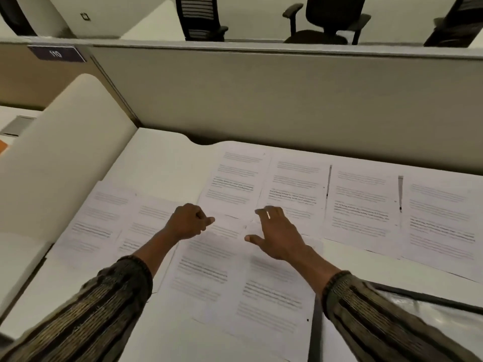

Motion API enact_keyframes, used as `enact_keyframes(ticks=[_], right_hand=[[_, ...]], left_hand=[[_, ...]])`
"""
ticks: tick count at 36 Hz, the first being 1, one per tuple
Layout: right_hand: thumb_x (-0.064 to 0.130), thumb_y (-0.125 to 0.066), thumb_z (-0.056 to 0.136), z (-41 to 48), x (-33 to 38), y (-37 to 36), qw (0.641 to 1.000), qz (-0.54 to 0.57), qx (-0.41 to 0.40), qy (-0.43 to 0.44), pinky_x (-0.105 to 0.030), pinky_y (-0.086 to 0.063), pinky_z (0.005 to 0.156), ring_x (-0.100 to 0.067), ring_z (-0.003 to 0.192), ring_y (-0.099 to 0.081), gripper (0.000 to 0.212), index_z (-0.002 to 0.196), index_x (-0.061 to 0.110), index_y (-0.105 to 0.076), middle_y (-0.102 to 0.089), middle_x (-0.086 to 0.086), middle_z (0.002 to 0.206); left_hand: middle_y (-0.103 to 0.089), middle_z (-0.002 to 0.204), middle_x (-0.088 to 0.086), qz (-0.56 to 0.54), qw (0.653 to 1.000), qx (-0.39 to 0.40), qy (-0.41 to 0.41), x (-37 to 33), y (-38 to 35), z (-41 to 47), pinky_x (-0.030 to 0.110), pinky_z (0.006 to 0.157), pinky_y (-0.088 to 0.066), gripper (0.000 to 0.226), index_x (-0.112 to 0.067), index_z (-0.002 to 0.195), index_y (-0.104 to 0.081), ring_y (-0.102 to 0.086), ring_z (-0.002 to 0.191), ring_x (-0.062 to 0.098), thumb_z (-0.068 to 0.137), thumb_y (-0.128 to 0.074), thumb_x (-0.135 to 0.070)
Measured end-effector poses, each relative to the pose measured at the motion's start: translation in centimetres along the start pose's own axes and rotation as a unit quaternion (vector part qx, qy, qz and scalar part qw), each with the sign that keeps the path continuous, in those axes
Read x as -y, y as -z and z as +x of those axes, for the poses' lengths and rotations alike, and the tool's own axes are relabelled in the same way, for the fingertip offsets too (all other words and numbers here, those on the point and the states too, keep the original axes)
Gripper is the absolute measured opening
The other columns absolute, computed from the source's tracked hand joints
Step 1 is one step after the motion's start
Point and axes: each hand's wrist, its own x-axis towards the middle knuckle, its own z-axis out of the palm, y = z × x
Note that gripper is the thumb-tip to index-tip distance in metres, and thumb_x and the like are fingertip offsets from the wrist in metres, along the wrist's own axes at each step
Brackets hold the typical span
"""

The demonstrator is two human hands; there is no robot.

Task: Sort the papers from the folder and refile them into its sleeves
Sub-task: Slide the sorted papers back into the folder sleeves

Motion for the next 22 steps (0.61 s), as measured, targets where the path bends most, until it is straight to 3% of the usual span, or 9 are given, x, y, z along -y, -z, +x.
enact_keyframes(ticks=[4, 7, 12, 18, 22], right_hand=[[0.065, -0.057, 0.098, 4.5, 1.0, -0.7, 0.999, -0.033, 0.02, -0.01, -0.047, -0.03, 0.121, -0.032, 0.157, -0.016, 0.09, 0.163, 0.013, -0.023, -0.02, -0.016, 0.169], [0.065, -0.054, 0.099, 7.4, 1.1, -1.4, 0.997, -0.061, 0.05, -0.013, -0.047, -0.016, 0.129, -0.033, 0.16, -0.006, 0.095, 0.166, 0.011, -0.014, -0.008, -0.018, 0.173], [0.069, -0.05, 0.099, 11.2, 0.9, -2.7, 0.992, -0.097, 0.08, -0.018, -0.042, 0.003, 0.129, -0.032, 0.16, 0.014, 0.104, 0.167, 0.009, 0.002, 0.014, -0.018, 0.173], [0.074, -0.048, 0.096, 12.9, 0.4, -4.7, 0.989, -0.12, 0.082, -0.027, -0.045, 0.005, 0.131, -0.035, 0.159, 0.019, 0.109, 0.166, 0.009, 0.004, 0.022, -0.021, 0.17], [0.074, -0.047, 0.097, 13.0, 0.4, -5.3, 0.99, -0.119, 0.07, -0.027, -0.047, 0.004, 0.131, -0.035, 0.158, 0.022, 0.106, 0.167, 0.011, 0.002, 0.025, -0.022, 0.169]], left_hand=[[-0.076, 0.089, 0.0, 0.044, 0.999, -0.032, 0.005, 1.9, 1.5, 5.8, 0.042, 0.089, -0.06, 0.038, -0.016, 0.08, -0.072, -0.072, 0.094, 0.024, 0.088, -0.082, -0.052], [-0.073, 0.104, 0.002, 0.028, 0.997, -0.063, 0.023, 2.0, 2.1, 9.5, 0.041, 0.093, -0.056, 0.035, -0.02, 0.087, -0.068, -0.068, 0.105, 0.028, 0.087, -0.081, -0.053], [-0.065, 0.133, 0.014, 0.033, 0.995, -0.085, 0.033, 1.2, 1.8, 14.9, 0.04, 0.101, -0.047, 0.064, -0.003, 0.129, -0.065, -0.06, 0.127, 0.035, 0.092, -0.077, -0.053], [-0.054, 0.143, 0.021, -0.008, 0.991, -0.105, 0.087, -0.8, 0.7, 18.6, 0.054, 0.108, -0.051, 0.083, 0.0, 0.141, -0.053, -0.053, 0.133, 0.041, 0.088, -0.078, -0.059], [-0.05, 0.149, 0.02, -0.057, 0.986, -0.105, 0.117, -2.2, 0.5, 19.4, 0.054, 0.108, -0.051, 0.085, 0.0, 0.146, -0.048, -0.053, 0.134, 0.041, 0.087, -0.082, -0.051]])
